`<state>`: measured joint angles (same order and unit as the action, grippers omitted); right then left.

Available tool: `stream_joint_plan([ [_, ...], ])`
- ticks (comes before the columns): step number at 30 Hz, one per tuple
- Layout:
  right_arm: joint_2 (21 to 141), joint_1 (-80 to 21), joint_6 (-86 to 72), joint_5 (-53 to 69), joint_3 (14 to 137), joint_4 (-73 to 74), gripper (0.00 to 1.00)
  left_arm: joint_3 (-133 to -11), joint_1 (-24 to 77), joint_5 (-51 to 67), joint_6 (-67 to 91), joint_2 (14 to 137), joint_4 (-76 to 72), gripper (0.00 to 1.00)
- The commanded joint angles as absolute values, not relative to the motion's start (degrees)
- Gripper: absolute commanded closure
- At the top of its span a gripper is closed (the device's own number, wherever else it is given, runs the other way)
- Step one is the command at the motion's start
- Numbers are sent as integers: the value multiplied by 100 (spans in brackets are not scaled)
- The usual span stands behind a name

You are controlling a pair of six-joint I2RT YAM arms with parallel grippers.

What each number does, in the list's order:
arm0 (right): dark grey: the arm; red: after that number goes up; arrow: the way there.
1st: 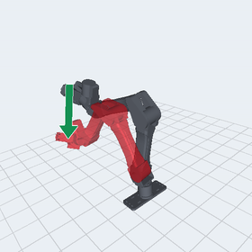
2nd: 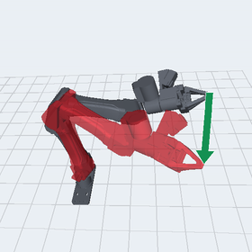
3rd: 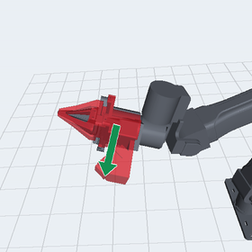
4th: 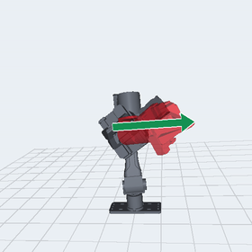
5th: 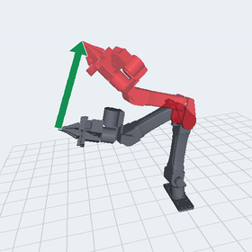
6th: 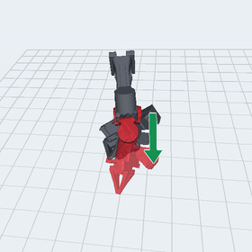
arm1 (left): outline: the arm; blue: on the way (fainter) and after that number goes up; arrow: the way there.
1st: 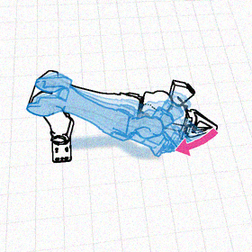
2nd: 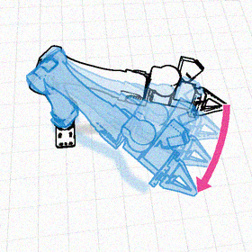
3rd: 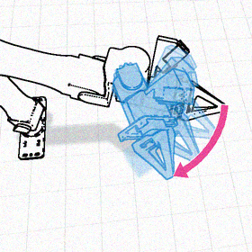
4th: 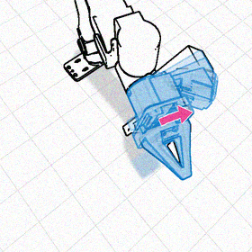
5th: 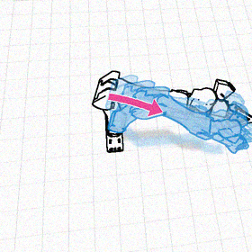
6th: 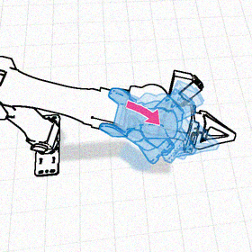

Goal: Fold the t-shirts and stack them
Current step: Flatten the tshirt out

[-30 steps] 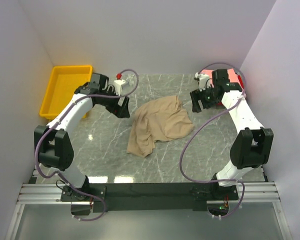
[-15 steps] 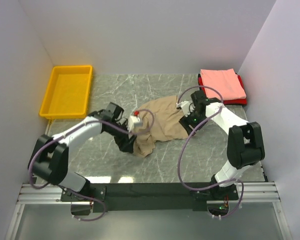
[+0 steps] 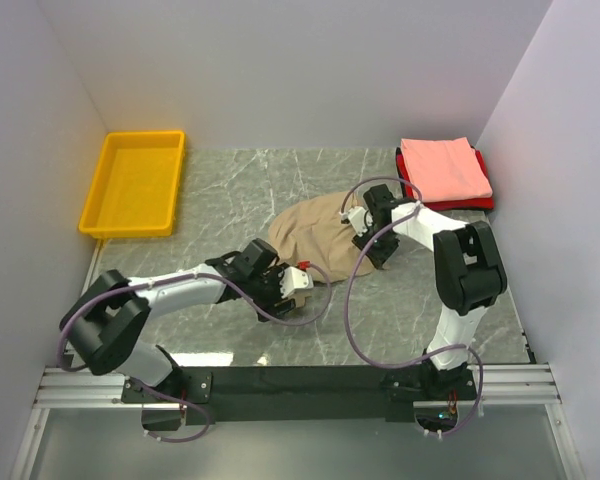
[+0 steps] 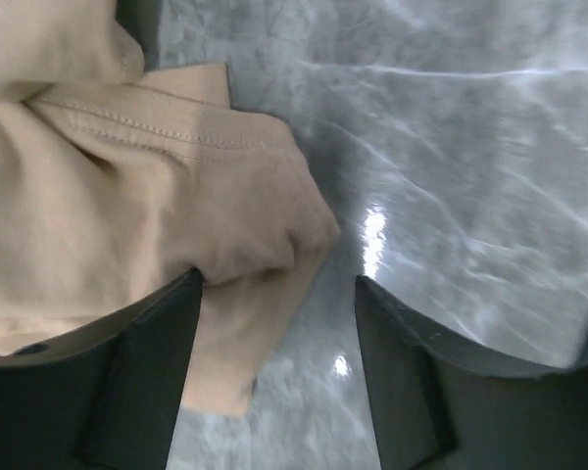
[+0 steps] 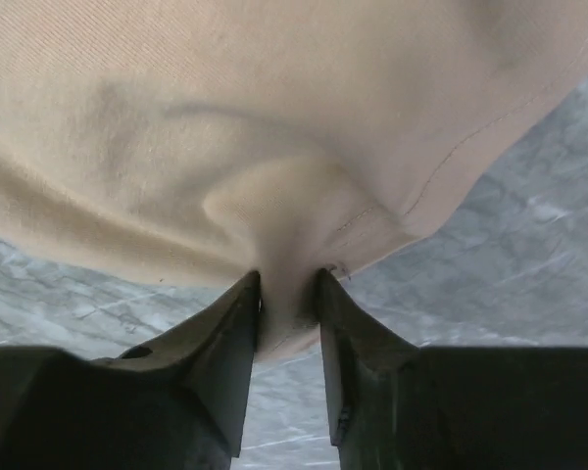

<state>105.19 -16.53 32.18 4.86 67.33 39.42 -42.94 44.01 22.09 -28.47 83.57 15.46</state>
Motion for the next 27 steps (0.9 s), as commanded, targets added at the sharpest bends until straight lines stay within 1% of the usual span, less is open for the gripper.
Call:
stream_joint_plan([
  [1,10749,-1661,3252,246,6768,3875,75,-4184,4474,1697,-2927,8604,949,37],
  [2,10706,-1661,3252,263,6768,3911,83,-4166,4474,1679,-2988,8674,967,39],
  [3,10662,-1661,3252,290,6794,3955,100,-4140,4474,1635,-3014,8692,975,43],
  [4,10548,-1626,3243,316,6820,4007,100,-4148,4482,1617,-3049,8710,1028,49],
  [5,10486,-1609,3243,369,6855,4156,100,-4157,4482,1591,-3041,8710,1211,70],
  [7,10214,-1512,3199,544,7074,4306,100,-4288,4133,1852,-3050,8614,1545,94],
  [8,10135,-1381,3164,632,7188,4515,100,-4393,3835,2159,-3206,8422,2086,97],
  [9,9968,-1293,3173,755,7477,4657,100,-4656,3136,2780,-3278,8342,2379,98],
  [10,9889,-1214,3147,982,7619,4902,100,-4815,2798,3012,-3400,8280,2686,99],
  [11,9809,-995,3173,1097,7751,5026,100,-4982,2508,3197,-3836,8210,3446,99],
  [12,9687,-897,3199,1264,7987,5167,100,-5184,2096,3243,-4067,8174,3706,99],
  [15,9668,-668,3366,1608,8296,5659,100,-5369,1575,3278,-4929,8121,4514,99],
  [18,9790,-659,3437,1670,8323,5748,100,-5606,1171,3304,-5194,8410,4710,99],
  [22,10168,-650,3217,1793,8499,5722,100,-6213,538,3541,-5115,9253,4938,99],
  [23,10212,-624,3182,1810,8525,5748,100,-6344,214,3629,-5246,9620,5018,99],
  [25,10231,-624,3321,2064,8648,6036,100,-6617,9,3499,-5343,9999,4967,99],
  [26,10213,-641,3427,2300,8692,6247,100,-6696,-191,3394,-5352,10089,4905,97],
  [27,10143,-694,3497,2755,8779,6440,100,-6889,-393,3314,-5335,10151,4826,91],
])
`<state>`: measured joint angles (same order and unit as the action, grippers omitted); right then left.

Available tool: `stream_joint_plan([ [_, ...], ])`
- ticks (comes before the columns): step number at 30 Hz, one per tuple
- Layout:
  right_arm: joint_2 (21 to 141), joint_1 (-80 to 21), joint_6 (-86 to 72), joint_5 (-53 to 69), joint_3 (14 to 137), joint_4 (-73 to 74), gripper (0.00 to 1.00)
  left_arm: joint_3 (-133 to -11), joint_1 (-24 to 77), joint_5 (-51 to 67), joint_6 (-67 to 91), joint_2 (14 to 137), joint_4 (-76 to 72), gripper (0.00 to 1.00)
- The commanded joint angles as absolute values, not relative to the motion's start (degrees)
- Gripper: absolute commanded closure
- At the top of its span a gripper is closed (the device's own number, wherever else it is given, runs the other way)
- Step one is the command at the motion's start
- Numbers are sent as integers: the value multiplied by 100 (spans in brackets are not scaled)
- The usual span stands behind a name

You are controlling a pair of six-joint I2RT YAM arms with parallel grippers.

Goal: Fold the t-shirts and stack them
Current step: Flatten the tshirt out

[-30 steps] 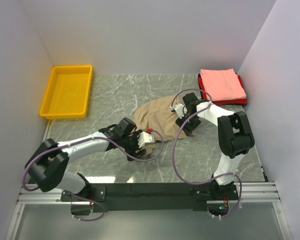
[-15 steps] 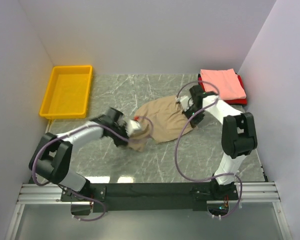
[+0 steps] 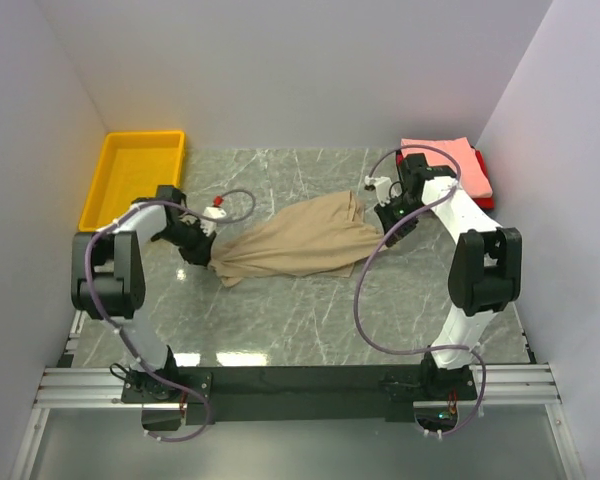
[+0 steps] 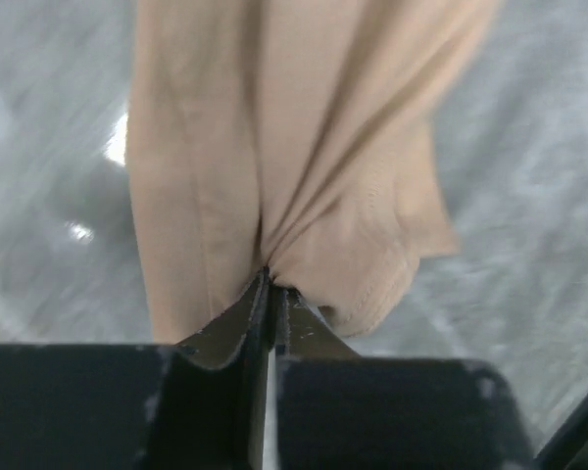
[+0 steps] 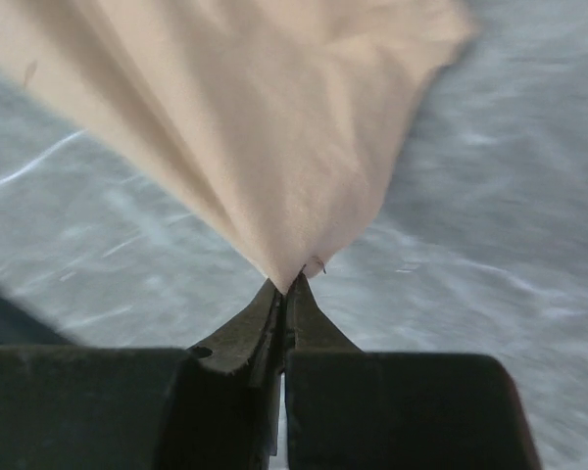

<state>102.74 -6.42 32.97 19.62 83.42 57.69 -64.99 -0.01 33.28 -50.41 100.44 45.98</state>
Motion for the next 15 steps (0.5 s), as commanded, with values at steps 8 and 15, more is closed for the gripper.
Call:
stream_joint_plan([
  [8,9555,-2036,2384,5421,8202,6058,100,-7147,-415,4842,-4326,8923,4133,39],
  [15,9396,-2320,-525,5898,8191,3255,100,-5337,1140,5002,-1340,6954,1406,32],
])
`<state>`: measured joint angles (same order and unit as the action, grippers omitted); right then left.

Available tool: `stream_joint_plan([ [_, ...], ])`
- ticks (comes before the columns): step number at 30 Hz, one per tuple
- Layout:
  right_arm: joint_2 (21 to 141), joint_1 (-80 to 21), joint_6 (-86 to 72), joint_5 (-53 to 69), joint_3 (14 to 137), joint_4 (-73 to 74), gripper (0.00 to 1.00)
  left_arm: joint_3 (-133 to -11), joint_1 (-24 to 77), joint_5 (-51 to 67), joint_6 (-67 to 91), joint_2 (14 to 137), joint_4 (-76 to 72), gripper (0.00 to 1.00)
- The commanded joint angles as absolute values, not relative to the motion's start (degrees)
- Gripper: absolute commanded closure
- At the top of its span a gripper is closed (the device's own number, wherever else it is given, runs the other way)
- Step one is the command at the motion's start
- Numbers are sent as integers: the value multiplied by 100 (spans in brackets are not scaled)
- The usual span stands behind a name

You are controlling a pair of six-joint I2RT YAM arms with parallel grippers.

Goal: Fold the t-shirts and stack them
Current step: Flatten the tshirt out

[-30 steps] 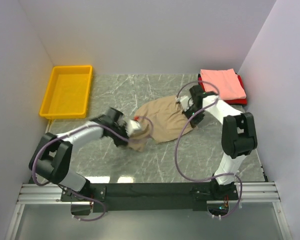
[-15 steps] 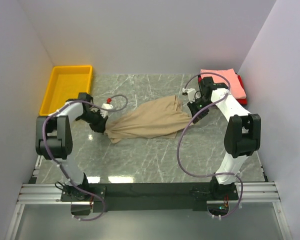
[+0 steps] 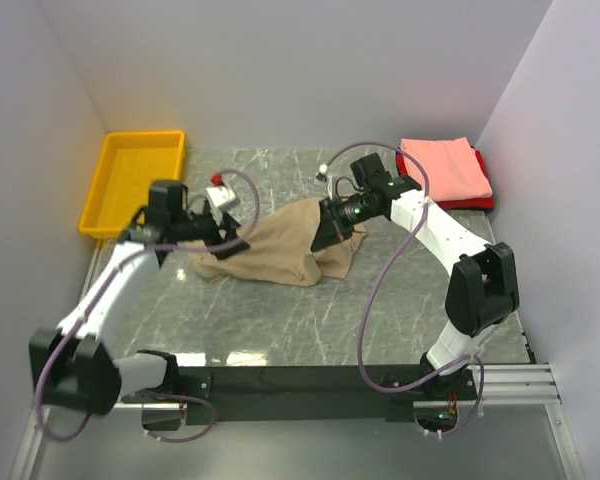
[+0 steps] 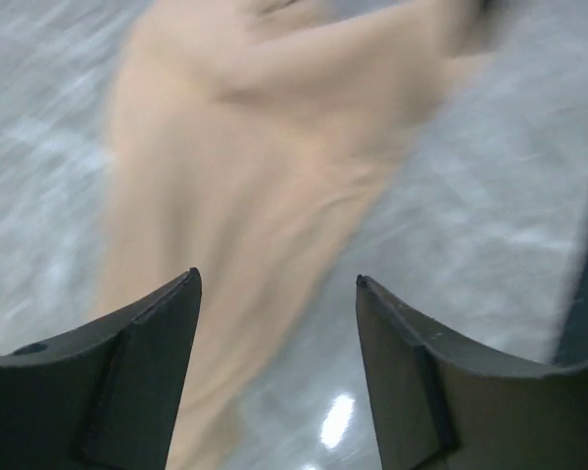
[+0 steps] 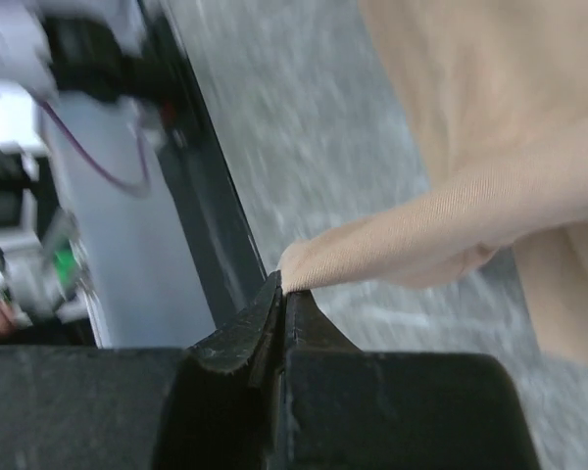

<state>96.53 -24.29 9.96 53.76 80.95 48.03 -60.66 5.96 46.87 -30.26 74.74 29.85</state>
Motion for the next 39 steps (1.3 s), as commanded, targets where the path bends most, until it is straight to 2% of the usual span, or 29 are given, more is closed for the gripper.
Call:
stream_joint_plan([
  [1,9387,-2355,-945,5871,8209,2817,100,-5100,1377,4853,-683,6561,919,30],
  [3,9430,-2478,-1221,5889,8288,2497,100,-4554,2020,4317,-204,6320,14,25],
  [5,9570,-2557,-1353,5958,8489,2408,100,-4369,2406,3870,306,6328,-359,24],
  [9,9624,-2724,-1485,5950,8552,2268,100,-4324,2662,3525,782,6609,-1132,18],
  [14,9580,-2944,-1801,6055,8508,1872,100,-4377,2927,3068,975,7004,-1783,17],
  [16,9554,-2997,-1985,6143,8455,1654,100,-4394,2944,3102,1072,7162,-1924,21],
  [17,9528,-3014,-2004,6117,8455,1635,100,-4464,2953,3155,1098,7215,-1960,25],
  [20,9545,-3006,-1978,6144,8560,1643,100,-4692,2953,3173,1108,7383,-1506,63],
  [21,9554,-2971,-1656,6074,8639,2053,100,-4719,2918,3164,1003,7357,-1355,82],
  [23,9563,-2770,-1163,5618,8973,2643,91,-4676,2699,3339,932,7260,-1126,92],
  [24,9554,-2655,-690,5451,9087,3176,83,-4667,2611,3392,897,7138,-907,97],
  [25,9545,-2532,-433,5345,9175,3408,74,-4658,2506,3462,862,7093,-783,99],
  [26,9519,-2401,-187,5065,9315,3602,56,-4693,2305,3567,827,7049,-643,99],
  [28,9492,-1918,165,4739,9360,3866,40,-4868,1945,3708,704,6996,-195,99],
  [31,9589,-1424,570,4203,9396,4279,34,-5149,1434,3989,659,6970,235,99],
  [35,9782,-1406,888,3272,8949,4316,31,-6149,468,4631,589,7171,745,99],
  [39,10133,-1424,879,2637,8614,3912,30,-6618,9,4808,537,7557,1054,99],
])
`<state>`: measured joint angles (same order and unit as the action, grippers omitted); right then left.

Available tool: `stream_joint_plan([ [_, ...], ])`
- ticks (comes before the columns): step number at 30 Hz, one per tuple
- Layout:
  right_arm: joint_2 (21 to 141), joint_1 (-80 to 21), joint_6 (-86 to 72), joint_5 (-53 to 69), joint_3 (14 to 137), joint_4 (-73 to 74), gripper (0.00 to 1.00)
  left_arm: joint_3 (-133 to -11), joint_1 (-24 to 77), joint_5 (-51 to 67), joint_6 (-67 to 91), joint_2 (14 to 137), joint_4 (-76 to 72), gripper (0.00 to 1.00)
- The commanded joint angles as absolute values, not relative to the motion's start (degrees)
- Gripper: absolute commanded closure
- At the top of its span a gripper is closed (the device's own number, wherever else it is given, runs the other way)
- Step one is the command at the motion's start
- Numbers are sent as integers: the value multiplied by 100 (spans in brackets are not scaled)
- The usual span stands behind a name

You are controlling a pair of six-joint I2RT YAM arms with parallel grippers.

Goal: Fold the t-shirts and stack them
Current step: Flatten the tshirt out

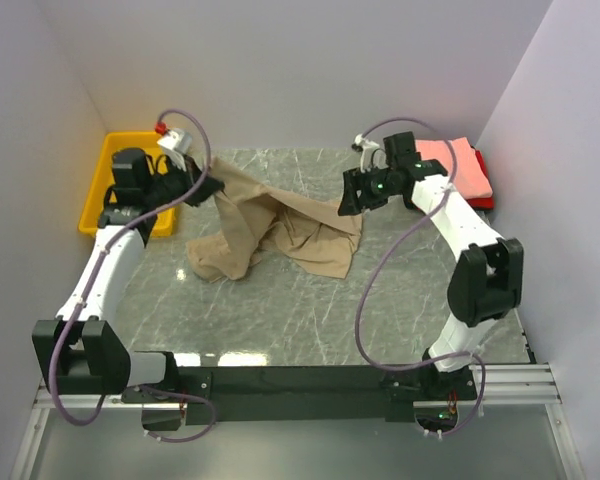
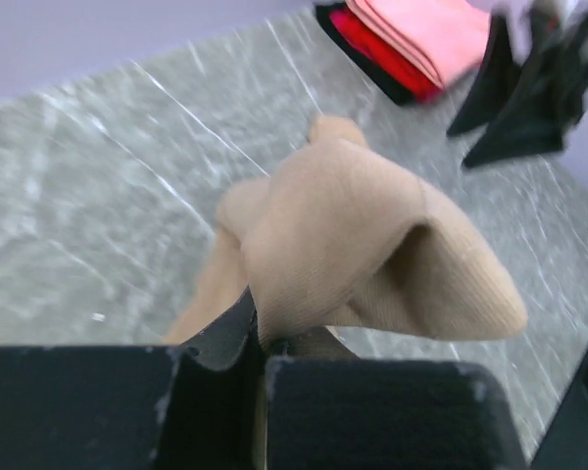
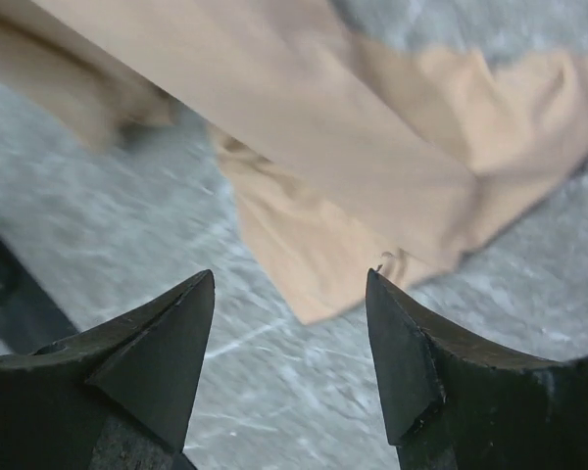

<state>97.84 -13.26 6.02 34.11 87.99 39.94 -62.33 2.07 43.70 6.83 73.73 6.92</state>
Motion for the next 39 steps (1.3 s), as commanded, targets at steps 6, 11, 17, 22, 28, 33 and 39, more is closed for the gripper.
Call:
stream_joint_plan([
  [6,10951,-1634,949,2470,8912,4017,35,-6872,-720,4694,808,8164,889,99],
  [11,10846,-1784,731,2338,8429,3745,35,-7365,-1036,4649,729,8542,905,99],
  [17,10626,-1784,615,1777,8261,3235,33,-7892,-1310,4903,554,8947,1098,99],
  [22,10845,-2073,1264,731,8691,2743,32,-8015,-1318,5150,536,9088,1142,99],
  [28,10908,-2364,1994,1079,8965,2646,29,-8209,-1327,5115,527,9202,1160,99],
  [33,10705,-2715,2548,1187,8579,2620,29,-8525,-1380,5106,536,9351,1169,99],
  [39,10950,-3058,2918,-153,8113,1665,27,-8815,-1424,5194,580,9483,1239,99],
])
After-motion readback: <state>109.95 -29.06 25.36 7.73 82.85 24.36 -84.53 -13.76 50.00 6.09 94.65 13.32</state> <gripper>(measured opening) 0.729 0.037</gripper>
